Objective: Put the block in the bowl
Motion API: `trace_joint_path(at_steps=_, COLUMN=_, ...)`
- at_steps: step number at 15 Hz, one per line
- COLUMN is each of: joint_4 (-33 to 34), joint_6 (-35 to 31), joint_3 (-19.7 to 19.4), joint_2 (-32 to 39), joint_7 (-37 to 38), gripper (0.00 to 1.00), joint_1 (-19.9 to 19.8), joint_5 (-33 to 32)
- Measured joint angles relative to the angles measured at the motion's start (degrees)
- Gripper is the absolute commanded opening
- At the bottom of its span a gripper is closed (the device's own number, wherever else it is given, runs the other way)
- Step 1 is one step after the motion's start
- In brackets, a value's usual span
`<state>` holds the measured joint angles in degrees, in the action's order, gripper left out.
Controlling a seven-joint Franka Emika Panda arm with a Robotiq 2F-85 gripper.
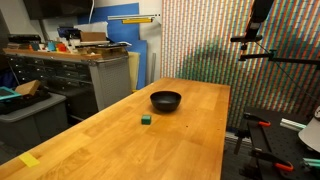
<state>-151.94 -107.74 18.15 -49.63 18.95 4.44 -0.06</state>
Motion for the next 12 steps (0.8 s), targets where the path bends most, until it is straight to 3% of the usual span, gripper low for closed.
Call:
trace_joint_path(at_steps=5, joint_4=-0.41, joint_6=-1.52, joint_3=-0.17, joint_2=1.05, joint_7=0.03, gripper=1.0, joint_1=-0.11, joint_5=-0.11)
trace_joint_path(at_steps=8, joint_4=-0.45, joint_6=-7.36, joint_3=-0.48, joint_2=4.77, joint_7=0.06, gripper=1.0, joint_1=-1.33, joint_5=-1.15)
trace_joint_path(at_steps=12, joint_4=0.58, joint_6=-18.11, joint_3=-1.63, joint_2=14.95, joint_7=-0.08, gripper=1.0, joint_1=-4.2, joint_5=-4.43)
